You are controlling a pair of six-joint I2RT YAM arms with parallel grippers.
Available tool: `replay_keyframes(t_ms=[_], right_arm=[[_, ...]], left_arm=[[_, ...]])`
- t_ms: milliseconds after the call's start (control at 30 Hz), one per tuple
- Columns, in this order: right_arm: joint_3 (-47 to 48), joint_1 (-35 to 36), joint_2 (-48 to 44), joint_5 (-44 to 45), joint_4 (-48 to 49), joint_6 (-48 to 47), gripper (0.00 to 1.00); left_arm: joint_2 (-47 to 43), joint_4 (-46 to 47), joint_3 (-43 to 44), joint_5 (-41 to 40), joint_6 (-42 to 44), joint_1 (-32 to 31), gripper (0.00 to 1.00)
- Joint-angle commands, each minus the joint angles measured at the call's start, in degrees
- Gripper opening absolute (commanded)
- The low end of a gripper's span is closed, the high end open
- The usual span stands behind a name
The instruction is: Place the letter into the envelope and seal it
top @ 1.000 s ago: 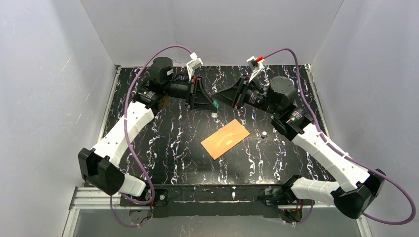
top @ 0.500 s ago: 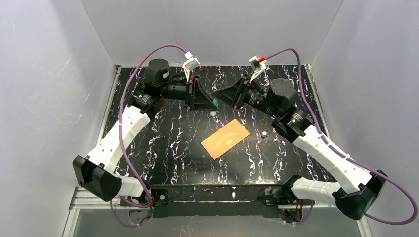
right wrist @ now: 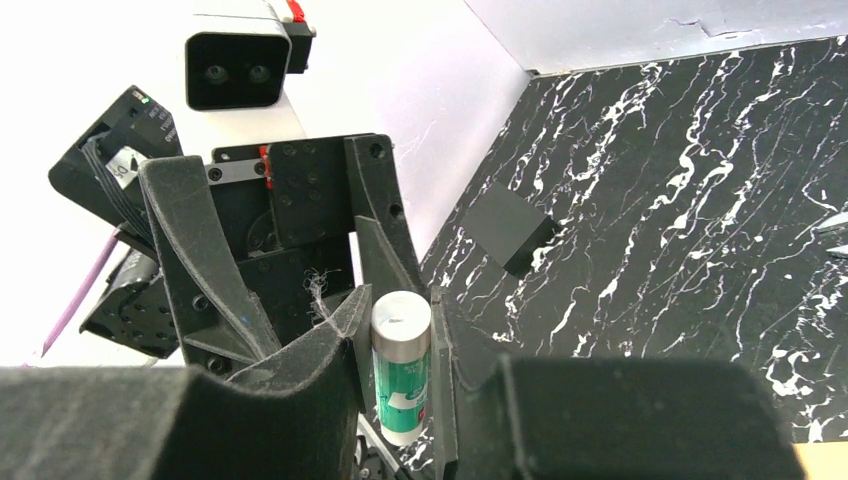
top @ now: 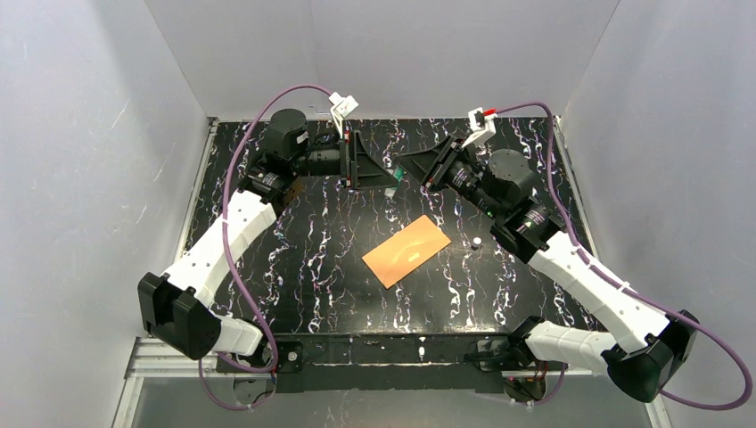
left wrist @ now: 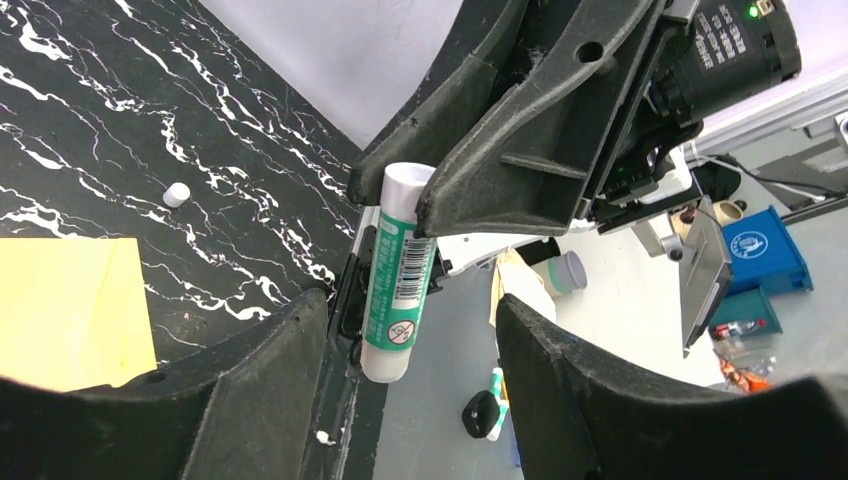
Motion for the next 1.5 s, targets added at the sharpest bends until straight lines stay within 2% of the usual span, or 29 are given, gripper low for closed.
replay_keyframes(t_ms=[0, 133, 233, 367, 533, 567, 600, 700, 733, 767, 967, 1233, 1333, 1467], right_arm=[[-0.99, -0.05, -0.09, 1.36, 5.87, 3.62, 0.01], [-0.71, -0.05, 0.6, 0.35, 6.18, 5.86, 0.01], [-0.38, -0.05, 0.93, 0.11, 5.09, 6.23, 0.01], [-0.73, -0.1, 1.51, -0.06, 5.02, 7.28, 0.01], [0.21, -0.05, 2.83, -0.32, 4.01, 8.24, 0.01], [1.13, -0.05, 2.97, 0.1, 2.44, 8.2, 0.01], [1.91, -0.05, 3.03, 0.94, 0.0, 8.21, 0.03], [4.4, -0.05, 2.66, 7.29, -9.44, 8.24, 0.49], [5.05, -0.05, 2.65, 8.71, -11.79, 8.21, 0.6], [5.86, -0.05, 2.9, 9.9, -14.2, 8.24, 0.63], [11.98, -0.05, 8.89, 10.41, -25.43, 10.47, 0.69], [15.41, -0.06, 14.63, 5.5, -24.35, 11.98, 0.71], [16.03, -0.05, 16.06, 3.94, -23.61, 12.3, 0.68], [16.12, -0.05, 17.48, 0.29, -22.63, 13.53, 0.57]], left_arm=[[0.04, 1.33, -1.27, -1.82, -0.96, -0.11, 0.63], [0.73, 1.06, -1.11, -2.21, -0.34, -0.11, 0.63], [1.58, 1.19, -0.24, -1.28, -0.35, -0.11, 0.57], [2.14, 1.19, -0.3, 0.27, -0.3, -0.12, 0.38], [1.55, 1.08, -1.75, 0.47, 1.99, -0.11, 0.03], [1.48, 0.71, -1.78, 0.43, 3.17, -0.11, 0.0], [1.4, 0.09, -1.93, 0.16, 4.9, -0.1, 0.0], [0.67, -6.57, -2.1, -3.17, 14.5, -0.11, 0.0], [0.37, -8.78, -2.03, -4.72, 17.95, -0.11, 0.0], [0.19, -11.2, -1.93, -6.31, 21.3, -0.11, 0.0], [0.95, -21.14, -0.02, -14.27, 35.36, -0.18, 0.0], [2.92, -27.19, 2.88, -16.72, 43.31, -0.2, 0.0], [3.48, -28.42, 3.04, -15.91, 44.5, -0.2, 0.0], [3.64, -28.72, 3.01, -17.32, 44.54, -0.2, 0.0]])
